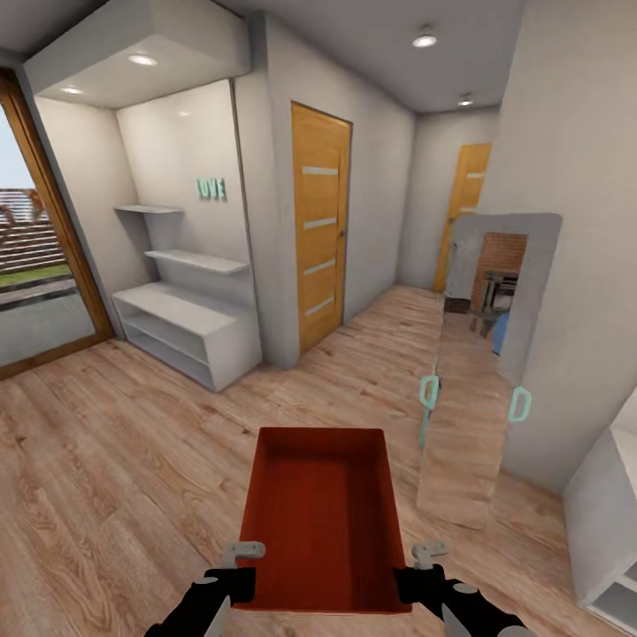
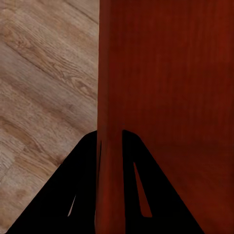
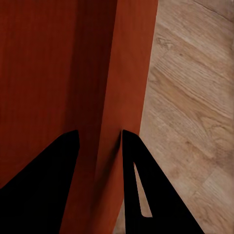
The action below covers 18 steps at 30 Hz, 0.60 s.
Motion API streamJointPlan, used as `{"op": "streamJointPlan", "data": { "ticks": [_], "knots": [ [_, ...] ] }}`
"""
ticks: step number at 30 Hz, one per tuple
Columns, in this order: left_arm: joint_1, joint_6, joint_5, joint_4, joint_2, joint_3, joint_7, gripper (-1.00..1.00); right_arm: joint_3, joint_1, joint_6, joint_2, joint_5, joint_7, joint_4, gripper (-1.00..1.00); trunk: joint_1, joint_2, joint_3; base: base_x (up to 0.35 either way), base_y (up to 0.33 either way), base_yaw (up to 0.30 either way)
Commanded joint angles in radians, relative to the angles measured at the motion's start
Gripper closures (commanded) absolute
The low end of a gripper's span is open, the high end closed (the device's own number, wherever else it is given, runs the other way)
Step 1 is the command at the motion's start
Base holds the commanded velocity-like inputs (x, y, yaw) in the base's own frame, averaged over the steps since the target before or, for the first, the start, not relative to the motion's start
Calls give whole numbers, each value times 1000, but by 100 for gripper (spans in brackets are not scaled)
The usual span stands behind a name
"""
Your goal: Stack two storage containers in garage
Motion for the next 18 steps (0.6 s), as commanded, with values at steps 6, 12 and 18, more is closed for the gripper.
{"op": "streamJointPlan", "data": {
  "ticks": [6, 12, 18],
  "knots": [
    [-1, 6, 11, 0, 62, 48, -1, 100, 14, -1, -15, -5, -4, 33, -2, 100, 1, -2, -2, 327, 90, 0],
    [-1, 6, 11, 1, 61, 48, -1, 100, 14, -1, -15, -5, -4, 33, -2, 100, 1, -2, -2, 327, 116, 0],
    [-1, 5, 12, 1, 60, 48, -1, 100, 13, -1, -15, -5, -3, 33, -2, 100, 1, -2, -2, 327, 128, 0]
  ]
}}
